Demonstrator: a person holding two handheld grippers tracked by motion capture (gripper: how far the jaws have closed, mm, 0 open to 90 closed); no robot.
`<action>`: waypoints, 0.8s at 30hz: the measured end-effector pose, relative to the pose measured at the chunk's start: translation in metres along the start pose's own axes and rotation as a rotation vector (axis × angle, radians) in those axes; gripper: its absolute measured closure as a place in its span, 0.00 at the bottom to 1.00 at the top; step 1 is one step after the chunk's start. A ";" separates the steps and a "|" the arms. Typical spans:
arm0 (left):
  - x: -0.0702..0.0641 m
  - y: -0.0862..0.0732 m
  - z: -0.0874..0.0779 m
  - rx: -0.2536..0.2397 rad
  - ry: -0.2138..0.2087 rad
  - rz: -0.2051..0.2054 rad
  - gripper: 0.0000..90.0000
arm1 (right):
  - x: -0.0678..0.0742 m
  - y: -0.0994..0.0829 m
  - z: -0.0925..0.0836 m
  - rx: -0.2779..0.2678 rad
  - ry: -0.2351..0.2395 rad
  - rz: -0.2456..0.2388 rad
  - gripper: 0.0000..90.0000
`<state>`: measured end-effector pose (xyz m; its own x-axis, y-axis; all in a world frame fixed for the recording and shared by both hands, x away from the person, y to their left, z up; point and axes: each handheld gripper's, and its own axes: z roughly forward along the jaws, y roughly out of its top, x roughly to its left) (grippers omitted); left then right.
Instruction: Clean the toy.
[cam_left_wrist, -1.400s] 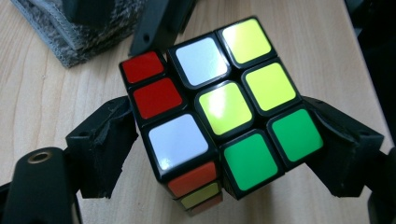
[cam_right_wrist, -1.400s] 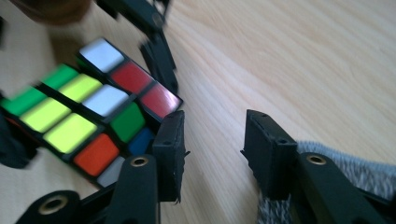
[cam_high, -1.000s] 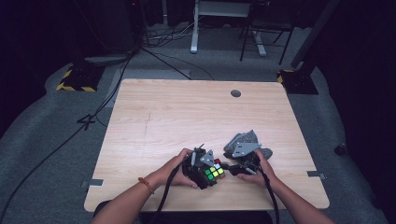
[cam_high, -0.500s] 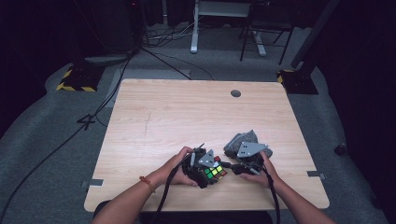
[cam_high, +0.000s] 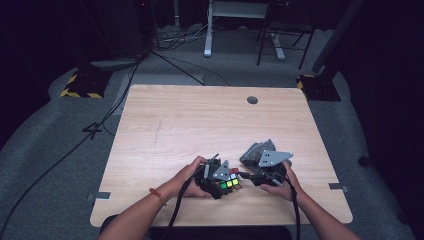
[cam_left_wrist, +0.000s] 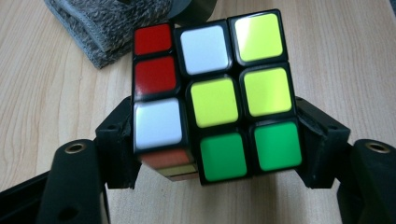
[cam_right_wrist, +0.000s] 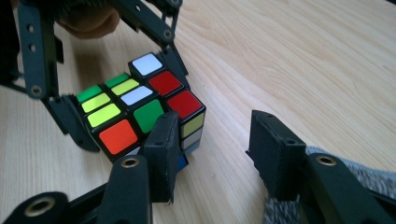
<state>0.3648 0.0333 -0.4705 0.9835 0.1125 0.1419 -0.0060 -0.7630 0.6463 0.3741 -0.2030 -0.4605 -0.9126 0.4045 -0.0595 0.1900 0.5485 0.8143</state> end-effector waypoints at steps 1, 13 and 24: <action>0.001 0.000 -0.001 -0.010 0.013 0.006 0.37 | -0.001 -0.001 0.000 0.003 -0.003 0.005 0.59; 0.001 -0.001 -0.002 -0.022 -0.019 0.012 0.38 | -0.016 -0.016 0.008 0.084 -0.011 0.064 0.61; 0.005 -0.004 -0.002 -0.040 -0.040 0.000 0.37 | -0.011 -0.015 0.008 0.016 0.028 0.052 0.63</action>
<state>0.3691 0.0380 -0.4711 0.9900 0.0862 0.1118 -0.0122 -0.7366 0.6762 0.3844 -0.2101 -0.4762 -0.9111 0.4121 -0.0008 0.2431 0.5390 0.8064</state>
